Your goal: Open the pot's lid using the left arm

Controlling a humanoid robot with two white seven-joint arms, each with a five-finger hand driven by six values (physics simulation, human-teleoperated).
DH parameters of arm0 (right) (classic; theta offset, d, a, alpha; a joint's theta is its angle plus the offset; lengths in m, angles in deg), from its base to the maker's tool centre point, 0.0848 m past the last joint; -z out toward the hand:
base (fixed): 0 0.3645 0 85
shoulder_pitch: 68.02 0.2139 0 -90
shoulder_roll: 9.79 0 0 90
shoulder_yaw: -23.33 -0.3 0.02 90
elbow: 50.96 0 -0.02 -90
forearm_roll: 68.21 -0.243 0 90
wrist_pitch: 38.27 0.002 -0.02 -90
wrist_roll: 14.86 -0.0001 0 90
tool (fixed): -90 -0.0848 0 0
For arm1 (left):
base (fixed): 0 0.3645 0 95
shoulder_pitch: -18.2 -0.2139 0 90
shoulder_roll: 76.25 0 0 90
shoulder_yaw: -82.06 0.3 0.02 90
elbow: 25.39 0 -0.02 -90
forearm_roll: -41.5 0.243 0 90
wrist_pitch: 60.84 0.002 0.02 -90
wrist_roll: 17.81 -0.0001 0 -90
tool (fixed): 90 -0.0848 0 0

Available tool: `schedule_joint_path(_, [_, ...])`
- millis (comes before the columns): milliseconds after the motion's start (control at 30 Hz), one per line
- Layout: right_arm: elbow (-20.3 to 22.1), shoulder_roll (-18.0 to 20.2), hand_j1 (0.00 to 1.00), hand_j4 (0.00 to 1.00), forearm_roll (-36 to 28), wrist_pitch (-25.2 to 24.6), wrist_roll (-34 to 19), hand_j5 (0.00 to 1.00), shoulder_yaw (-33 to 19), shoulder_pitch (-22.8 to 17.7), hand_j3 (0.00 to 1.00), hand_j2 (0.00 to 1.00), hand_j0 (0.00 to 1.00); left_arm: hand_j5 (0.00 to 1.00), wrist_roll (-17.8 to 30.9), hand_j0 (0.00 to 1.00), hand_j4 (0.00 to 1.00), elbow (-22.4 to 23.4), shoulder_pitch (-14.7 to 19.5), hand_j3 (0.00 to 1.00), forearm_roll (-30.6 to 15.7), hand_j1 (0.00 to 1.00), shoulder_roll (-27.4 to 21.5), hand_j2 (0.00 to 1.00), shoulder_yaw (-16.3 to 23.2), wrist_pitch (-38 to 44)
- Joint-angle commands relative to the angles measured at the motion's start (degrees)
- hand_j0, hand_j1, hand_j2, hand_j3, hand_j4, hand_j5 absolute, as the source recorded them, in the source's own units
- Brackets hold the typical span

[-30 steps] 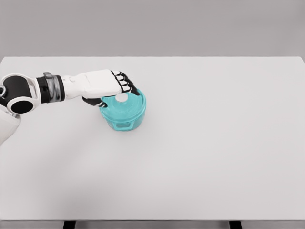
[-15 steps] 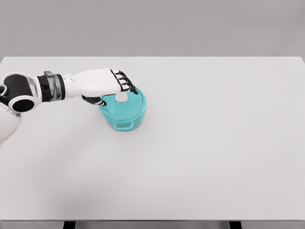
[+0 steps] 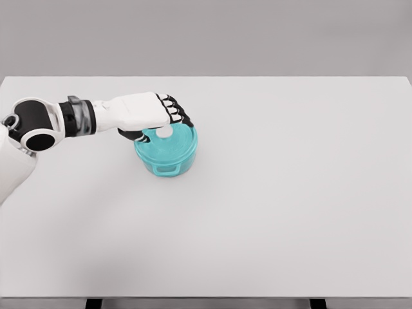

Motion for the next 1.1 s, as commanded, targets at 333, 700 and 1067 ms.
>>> schedule_joint_path(333, [0.00,0.00,1.00,1.00,-0.06,0.02,0.00,1.00,-0.02,0.00,1.00,1.00,1.00,0.90,-0.03,0.90,0.90,0.01,0.09,0.90,0.35,0.90,0.59,0.90,0.00,0.15])
schedule_joint_path(700, [0.00,0.00,1.00,1.00,-0.06,0.02,0.00,1.00,-0.02,0.00,1.00,1.00,1.00,0.81,-0.03,0.81,0.81,0.19,0.00,0.81,0.79,0.81,0.50,0.81,0.00,0.15])
schedule_joint_path(1067, [0.00,0.00,1.00,1.00,-0.06,0.02,0.00,1.00,-0.02,0.00,1.00,1.00,1.00,0.76,-0.03,0.76,0.76,1.33,0.26,0.76,1.49,0.76,0.50,0.76,1.31,0.15])
